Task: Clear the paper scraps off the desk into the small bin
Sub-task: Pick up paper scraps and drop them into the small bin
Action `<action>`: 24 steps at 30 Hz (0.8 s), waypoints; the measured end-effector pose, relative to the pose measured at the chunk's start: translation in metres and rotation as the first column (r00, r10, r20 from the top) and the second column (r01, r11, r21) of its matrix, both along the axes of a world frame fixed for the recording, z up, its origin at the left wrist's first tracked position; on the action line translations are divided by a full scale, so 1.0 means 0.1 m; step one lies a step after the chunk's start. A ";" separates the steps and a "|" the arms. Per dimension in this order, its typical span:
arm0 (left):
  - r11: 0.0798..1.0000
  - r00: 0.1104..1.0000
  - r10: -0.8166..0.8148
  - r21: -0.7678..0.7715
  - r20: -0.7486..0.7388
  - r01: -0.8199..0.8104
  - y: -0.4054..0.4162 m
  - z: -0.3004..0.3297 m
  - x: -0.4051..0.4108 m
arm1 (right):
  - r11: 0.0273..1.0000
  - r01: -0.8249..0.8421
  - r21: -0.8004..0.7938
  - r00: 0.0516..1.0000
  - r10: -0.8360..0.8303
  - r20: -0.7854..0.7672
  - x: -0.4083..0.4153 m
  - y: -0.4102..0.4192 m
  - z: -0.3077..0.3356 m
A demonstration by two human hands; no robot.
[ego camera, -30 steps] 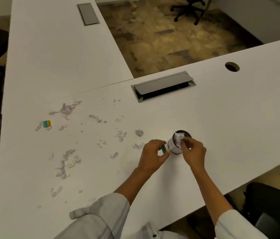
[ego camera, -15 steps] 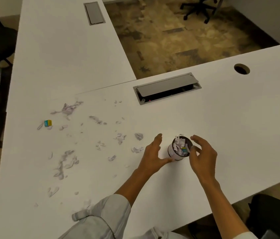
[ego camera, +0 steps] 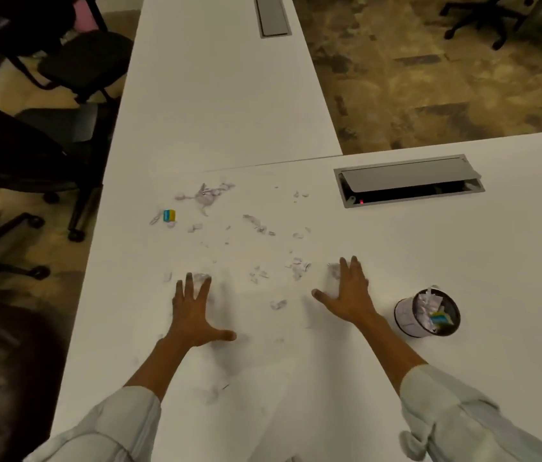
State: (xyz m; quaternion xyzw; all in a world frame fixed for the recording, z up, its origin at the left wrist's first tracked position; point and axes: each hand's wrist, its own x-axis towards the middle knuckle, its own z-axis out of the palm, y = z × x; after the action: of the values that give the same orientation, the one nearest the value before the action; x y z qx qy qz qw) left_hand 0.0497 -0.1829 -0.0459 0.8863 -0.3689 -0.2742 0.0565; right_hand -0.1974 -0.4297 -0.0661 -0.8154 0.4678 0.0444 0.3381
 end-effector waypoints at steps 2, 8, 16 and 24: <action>0.995 0.998 -0.059 0.078 -0.036 0.062 0.19 0.04 0.35 | 1.000 -0.004 0.008 1.000 0.004 -0.010 0.14 0.07 -0.10; 0.920 0.930 -0.355 0.141 -0.090 0.365 0.34 0.09 0.86 | 0.980 -0.139 -0.143 0.990 0.140 -0.004 0.53 0.49 -0.38; 0.739 0.763 -0.645 0.225 -0.033 0.635 0.04 -0.03 0.85 | 0.919 -0.356 -0.172 0.934 0.354 -0.041 1.03 0.78 -0.40; 0.735 0.756 -0.655 0.232 0.003 0.637 0.31 -0.21 0.68 | 0.753 -0.515 -0.410 0.848 0.518 -0.112 0.61 1.00 -0.52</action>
State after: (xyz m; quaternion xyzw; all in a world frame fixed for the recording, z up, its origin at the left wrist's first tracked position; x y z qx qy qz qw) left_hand 0.1178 -0.1514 -0.0667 0.7145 -0.6234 -0.2775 -0.1547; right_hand -0.1363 -0.3296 -0.1181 -0.9662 0.2212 0.0297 0.1287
